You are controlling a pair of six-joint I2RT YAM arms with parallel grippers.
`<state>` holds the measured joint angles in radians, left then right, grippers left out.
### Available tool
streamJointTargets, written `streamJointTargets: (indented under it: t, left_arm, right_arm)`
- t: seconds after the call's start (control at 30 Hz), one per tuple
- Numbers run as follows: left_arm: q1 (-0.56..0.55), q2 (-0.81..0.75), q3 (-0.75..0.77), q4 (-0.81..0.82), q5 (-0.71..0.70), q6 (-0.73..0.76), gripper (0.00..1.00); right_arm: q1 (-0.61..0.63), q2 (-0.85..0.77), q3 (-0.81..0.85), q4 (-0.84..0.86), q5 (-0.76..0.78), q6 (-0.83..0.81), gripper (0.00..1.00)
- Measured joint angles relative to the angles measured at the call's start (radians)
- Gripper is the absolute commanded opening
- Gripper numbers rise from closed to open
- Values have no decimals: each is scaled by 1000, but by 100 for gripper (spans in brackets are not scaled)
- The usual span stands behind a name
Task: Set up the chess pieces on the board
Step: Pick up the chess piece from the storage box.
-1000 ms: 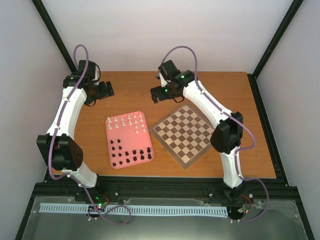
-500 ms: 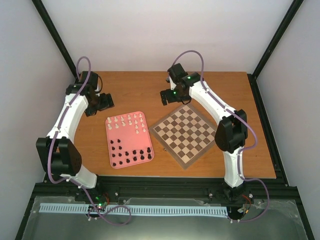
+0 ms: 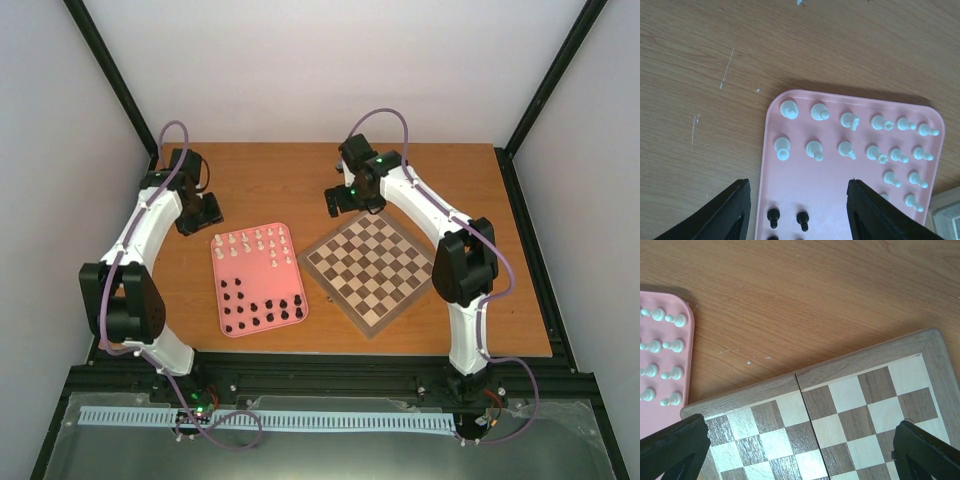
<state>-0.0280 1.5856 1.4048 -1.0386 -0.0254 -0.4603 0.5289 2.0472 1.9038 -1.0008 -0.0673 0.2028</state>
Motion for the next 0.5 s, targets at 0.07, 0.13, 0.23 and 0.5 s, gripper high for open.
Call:
streamJointTargets:
  t: [0.07,0.13,0.23,0.5]
  left_arm:
    - [3,24,-3,8,-1,0,55]
    - [10,51,-3,13,0,0,55]
    - [18,93,-3,21,6,0,52]
    - [21,149,-3,27,21,1,49]
  right_arm:
    - [0,-2,-6,1,0,-3,100]
    - [-2,-2,-10,3,0,-5,100]
    - [-8,-2,-11,3,-1,-10,100]
    - [-40,-1,-11,1,-11,-25,100]
